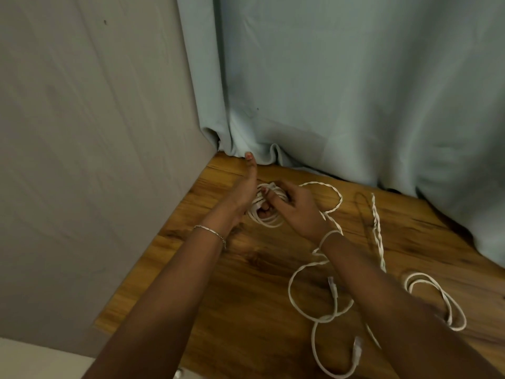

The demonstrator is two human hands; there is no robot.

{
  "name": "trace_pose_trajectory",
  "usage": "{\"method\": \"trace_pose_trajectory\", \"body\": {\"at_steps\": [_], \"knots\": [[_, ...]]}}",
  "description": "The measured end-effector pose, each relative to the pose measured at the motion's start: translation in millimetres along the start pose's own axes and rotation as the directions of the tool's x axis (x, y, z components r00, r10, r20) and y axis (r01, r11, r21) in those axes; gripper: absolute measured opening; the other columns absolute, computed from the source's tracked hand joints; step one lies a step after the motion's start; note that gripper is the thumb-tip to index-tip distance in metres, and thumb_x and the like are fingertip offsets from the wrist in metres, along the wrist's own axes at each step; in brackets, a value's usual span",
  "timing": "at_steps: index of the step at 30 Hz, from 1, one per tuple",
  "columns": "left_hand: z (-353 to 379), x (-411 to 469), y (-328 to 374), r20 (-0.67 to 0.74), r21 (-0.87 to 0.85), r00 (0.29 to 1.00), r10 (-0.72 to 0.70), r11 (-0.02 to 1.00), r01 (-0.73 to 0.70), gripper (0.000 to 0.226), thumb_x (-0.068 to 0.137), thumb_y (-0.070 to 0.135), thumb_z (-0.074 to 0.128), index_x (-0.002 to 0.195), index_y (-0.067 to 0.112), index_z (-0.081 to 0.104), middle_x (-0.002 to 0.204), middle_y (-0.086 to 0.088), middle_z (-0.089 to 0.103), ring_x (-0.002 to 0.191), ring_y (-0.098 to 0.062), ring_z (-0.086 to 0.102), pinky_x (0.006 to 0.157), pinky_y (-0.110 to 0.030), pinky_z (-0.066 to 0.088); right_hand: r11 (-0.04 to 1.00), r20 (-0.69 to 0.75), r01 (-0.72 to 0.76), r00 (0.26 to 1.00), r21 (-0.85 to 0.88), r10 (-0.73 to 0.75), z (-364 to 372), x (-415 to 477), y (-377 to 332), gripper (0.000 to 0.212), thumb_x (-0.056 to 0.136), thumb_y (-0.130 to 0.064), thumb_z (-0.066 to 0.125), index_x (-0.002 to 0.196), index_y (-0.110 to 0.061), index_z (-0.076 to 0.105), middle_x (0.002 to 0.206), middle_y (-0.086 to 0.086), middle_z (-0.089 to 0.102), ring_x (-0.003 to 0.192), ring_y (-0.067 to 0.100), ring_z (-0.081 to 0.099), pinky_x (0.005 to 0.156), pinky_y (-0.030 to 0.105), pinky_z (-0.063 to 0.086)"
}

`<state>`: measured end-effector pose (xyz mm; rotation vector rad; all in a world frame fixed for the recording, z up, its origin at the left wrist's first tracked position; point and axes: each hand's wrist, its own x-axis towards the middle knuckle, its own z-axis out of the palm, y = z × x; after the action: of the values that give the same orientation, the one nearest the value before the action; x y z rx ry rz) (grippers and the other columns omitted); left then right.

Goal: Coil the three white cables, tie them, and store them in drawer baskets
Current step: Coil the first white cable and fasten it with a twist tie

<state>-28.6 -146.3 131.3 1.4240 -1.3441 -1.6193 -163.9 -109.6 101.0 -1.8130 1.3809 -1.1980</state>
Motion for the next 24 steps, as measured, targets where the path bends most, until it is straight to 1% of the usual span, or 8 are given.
{"method": "trace_pose_trajectory", "body": {"at_steps": [3, 5, 7, 9, 13, 18, 22, 24], "knots": [[3, 0, -6, -0.049, 0.055, 0.996, 0.071, 0.996, -0.068, 0.094, 0.083, 0.076, 0.007, 0.098, 0.009, 0.070, 0.080, -0.013, 0.071, 0.092, -0.029, 0.067, 0.078, -0.031, 0.050, 1.000, -0.023, 0.016, 1.000, -0.017, -0.016, 2, -1, -1, 0.019, 0.090, -0.041, 0.059, 0.097, -0.025, 0.064, 0.081, -0.010, 0.069, 0.075, 0.003, 0.066, 0.068, 0.023, 0.050], [6, -3, -8, -0.064, 0.023, 0.995, 0.073, 0.997, -0.071, 0.085, 0.085, 0.074, 0.005, 0.072, 0.015, 0.065, 0.051, -0.001, 0.061, 0.057, -0.013, 0.065, 0.060, -0.025, 0.047, 0.997, -0.047, 0.063, 0.997, -0.053, -0.065, 5, -5, -3, 0.028, 0.088, -0.044, 0.057, 0.105, -0.022, 0.062, 0.087, -0.009, 0.069, 0.078, 0.002, 0.065, 0.069, 0.018, 0.050], [8, -4, -11, -0.036, -0.035, 0.997, 0.067, 0.997, -0.068, 0.085, 0.085, 0.074, 0.004, 0.069, 0.011, 0.060, 0.048, -0.002, 0.051, 0.038, -0.010, 0.047, 0.048, -0.021, 0.039, 0.989, -0.041, 0.107, 0.993, -0.105, -0.112, 9, -9, -5, 0.030, 0.091, -0.038, 0.056, 0.115, -0.019, 0.057, 0.098, -0.006, 0.067, 0.086, 0.004, 0.064, 0.073, 0.015, 0.049], [7, -6, -13, 0.003, -0.076, 0.998, 0.065, 0.995, -0.064, 0.089, 0.084, 0.076, 0.004, 0.078, 0.007, 0.060, 0.052, -0.007, 0.044, 0.041, -0.013, 0.040, 0.045, -0.020, 0.035, 0.980, -0.041, 0.125, 0.990, -0.157, -0.133, 16, -12, -6, 0.023, 0.095, -0.031, 0.053, 0.115, -0.019, 0.053, 0.101, -0.004, 0.064, 0.091, 0.008, 0.062, 0.076, 0.019, 0.048], [7, -7, -10, -0.013, -0.047, 0.997, 0.077, 0.996, -0.078, 0.084, 0.088, 0.072, 0.004, 0.047, 0.016, 0.051, 0.050, -0.006, 0.042, 0.045, -0.016, 0.039, 0.048, -0.022, 0.036, 0.971, -0.055, 0.105, 0.991, -0.213, -0.120, 24, -15, -6, 0.016, 0.098, -0.033, 0.044, 0.108, -0.021, 0.047, 0.097, -0.002, 0.061, 0.088, 0.011, 0.057, 0.071, 0.020, 0.040], [0, -5, -11, -0.032, 0.112, 0.989, 0.144, 0.984, -0.140, 0.085, 0.083, 0.077, 0.013, 0.068, 0.013, 0.066, 0.049, 0.002, 0.055, 0.050, -0.014, 0.052, 0.061, -0.027, 0.044, 0.982, -0.114, 0.041, 0.991, -0.185, -0.063, 23, -16, -10, 0.009, 0.100, -0.029, 0.037, 0.104, -0.021, 0.036, 0.086, -0.008, 0.051, 0.072, 0.004, 0.052, 0.062, 0.017, 0.037], [2, -7, -16, -0.100, 0.059, 0.972, 0.215, 0.976, -0.210, 0.072, 0.080, 0.081, 0.025, 0.046, 0.022, 0.050, 0.048, 0.000, 0.053, 0.050, -0.015, 0.052, 0.063, -0.028, 0.042, 0.989, -0.178, -0.021, 0.984, -0.145, -0.005, 26, -13, -14, 0.015, 0.101, -0.027, 0.037, 0.106, -0.013, 0.036, 0.080, -0.013, 0.048, 0.066, 0.000, 0.051, 0.056, 0.012, 0.038], [2, -7, -18, -0.159, 0.033, 0.953, 0.259, 0.966, -0.257, 0.067, 0.076, 0.081, 0.032, 0.047, 0.022, 0.043, 0.052, -0.003, 0.052, 0.054, -0.017, 0.051, 0.064, -0.031, 0.040, 0.993, -0.225, -0.039, 0.974, -0.113, 0.013, 27, -13, -16, 0.013, 0.101, -0.027, 0.036, 0.104, -0.014, 0.034, 0.079, -0.013, 0.047, 0.066, 0.001, 0.050, 0.057, 0.014, 0.038]]}}
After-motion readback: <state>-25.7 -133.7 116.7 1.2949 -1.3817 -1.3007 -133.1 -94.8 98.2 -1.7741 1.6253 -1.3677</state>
